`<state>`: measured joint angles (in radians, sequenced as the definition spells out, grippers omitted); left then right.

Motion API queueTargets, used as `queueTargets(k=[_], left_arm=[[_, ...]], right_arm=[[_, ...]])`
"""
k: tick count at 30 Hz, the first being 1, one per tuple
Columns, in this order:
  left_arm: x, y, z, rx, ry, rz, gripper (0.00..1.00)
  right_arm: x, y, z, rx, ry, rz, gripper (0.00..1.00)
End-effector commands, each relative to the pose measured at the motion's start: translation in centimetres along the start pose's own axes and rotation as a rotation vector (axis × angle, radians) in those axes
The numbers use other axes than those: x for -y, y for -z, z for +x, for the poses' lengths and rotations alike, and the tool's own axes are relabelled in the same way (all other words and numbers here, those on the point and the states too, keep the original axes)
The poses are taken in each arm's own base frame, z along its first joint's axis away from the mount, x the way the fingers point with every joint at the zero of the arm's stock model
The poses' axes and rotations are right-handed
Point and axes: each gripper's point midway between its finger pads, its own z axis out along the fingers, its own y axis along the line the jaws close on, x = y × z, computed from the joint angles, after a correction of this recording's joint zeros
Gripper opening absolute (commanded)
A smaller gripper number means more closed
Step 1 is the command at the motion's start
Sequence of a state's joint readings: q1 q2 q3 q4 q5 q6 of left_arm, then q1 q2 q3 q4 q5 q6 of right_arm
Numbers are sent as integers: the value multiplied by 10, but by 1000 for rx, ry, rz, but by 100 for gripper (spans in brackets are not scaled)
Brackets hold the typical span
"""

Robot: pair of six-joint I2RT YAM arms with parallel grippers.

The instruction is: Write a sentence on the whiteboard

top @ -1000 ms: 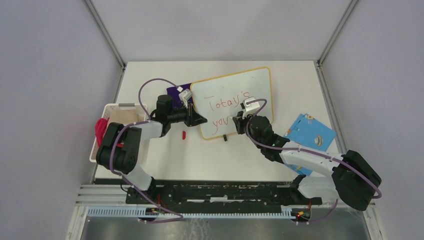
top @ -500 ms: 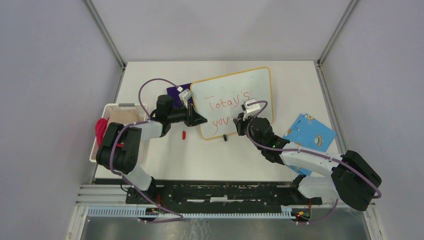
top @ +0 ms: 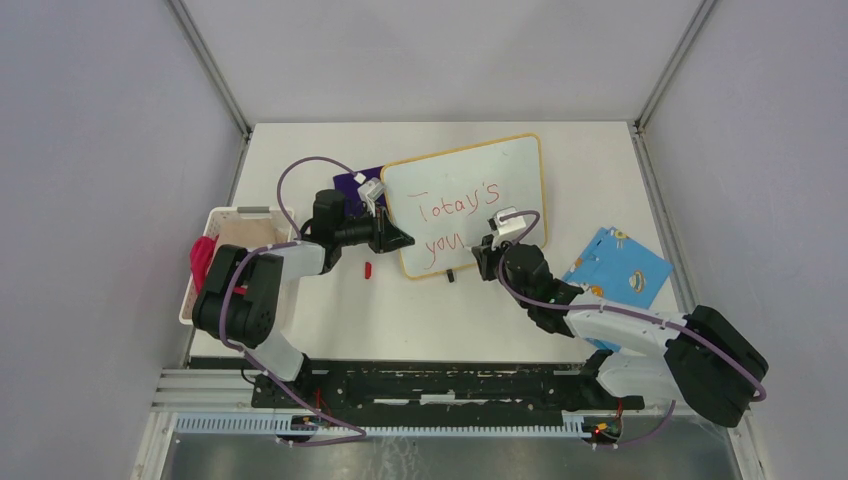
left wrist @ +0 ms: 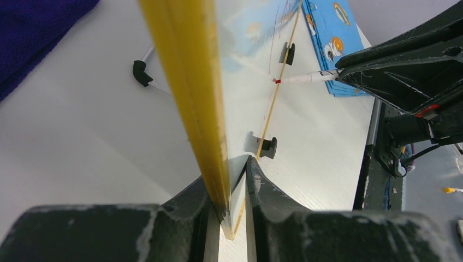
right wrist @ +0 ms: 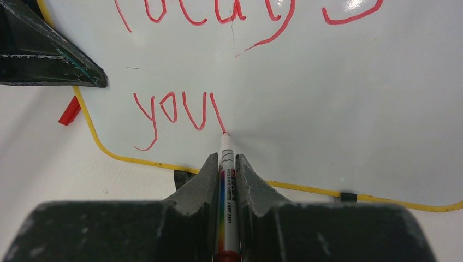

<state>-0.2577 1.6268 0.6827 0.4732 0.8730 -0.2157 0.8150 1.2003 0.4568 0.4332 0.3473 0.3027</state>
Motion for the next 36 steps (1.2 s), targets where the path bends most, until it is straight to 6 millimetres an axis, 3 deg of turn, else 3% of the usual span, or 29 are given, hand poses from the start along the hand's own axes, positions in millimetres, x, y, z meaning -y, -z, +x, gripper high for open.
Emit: queueTargets(k=[1,11,25,36], left_arm=[[-37,1,45,-116,20,-174,2],[-36,1,45,-118,18,-173,2],[-36,1,45,-119,18,-172,2],[-37,1,44,-118,17,-174,2]], right_arm=[[4,-1,-10,37,-20,21,0],[-5,-10,-37,79,-19,12,0],[0,-14,-55,113,-18,38,0],[18,-8,-49,108,-22,86,0]])
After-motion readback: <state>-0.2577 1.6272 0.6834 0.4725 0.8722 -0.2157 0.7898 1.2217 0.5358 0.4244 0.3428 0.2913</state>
